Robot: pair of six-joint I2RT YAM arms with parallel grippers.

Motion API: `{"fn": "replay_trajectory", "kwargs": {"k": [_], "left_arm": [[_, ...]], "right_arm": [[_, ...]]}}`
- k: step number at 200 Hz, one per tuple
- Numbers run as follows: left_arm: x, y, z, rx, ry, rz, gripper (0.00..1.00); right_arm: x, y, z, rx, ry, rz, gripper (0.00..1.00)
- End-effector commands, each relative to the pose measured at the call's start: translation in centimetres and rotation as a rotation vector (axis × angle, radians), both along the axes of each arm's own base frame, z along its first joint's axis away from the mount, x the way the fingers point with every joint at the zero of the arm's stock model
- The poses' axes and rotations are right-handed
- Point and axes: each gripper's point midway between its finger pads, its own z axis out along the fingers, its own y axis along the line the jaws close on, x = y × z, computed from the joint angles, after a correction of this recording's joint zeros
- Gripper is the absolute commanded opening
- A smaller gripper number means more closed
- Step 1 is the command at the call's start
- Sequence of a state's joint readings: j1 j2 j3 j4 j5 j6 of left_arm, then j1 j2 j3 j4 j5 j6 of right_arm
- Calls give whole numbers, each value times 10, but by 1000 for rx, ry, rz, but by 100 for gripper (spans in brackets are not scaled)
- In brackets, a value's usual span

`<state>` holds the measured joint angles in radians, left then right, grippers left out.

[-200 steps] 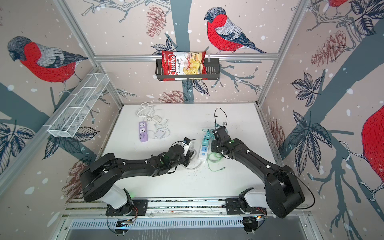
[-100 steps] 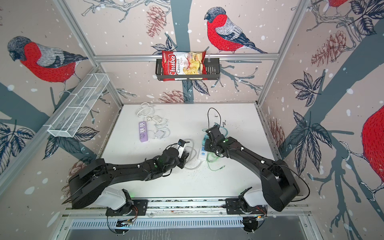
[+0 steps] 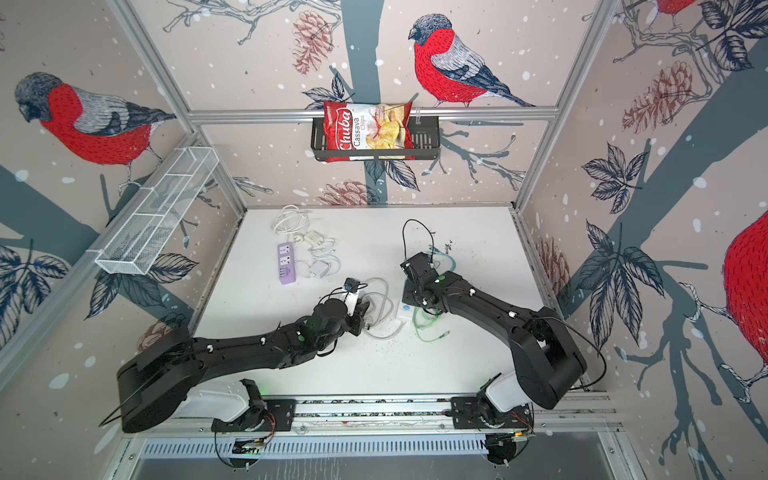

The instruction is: Insert the plug

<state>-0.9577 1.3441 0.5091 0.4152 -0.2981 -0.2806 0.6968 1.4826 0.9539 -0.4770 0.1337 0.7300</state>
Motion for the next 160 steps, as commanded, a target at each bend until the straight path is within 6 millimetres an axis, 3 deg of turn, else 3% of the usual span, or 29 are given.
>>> {"fn": "replay_trajectory", "kwargs": {"k": [1, 100, 160], "left_arm": [[3, 5, 9, -7, -40, 23, 29], [-1, 21, 15, -11, -83, 45, 30], [-1, 24, 19, -10, -99, 50, 30]], "right_arm": [[5, -5, 3, -38, -18, -37, 10], [10, 7, -4, -102, 5, -42, 10], [7, -1, -8, -152, 12, -74, 9]]}}
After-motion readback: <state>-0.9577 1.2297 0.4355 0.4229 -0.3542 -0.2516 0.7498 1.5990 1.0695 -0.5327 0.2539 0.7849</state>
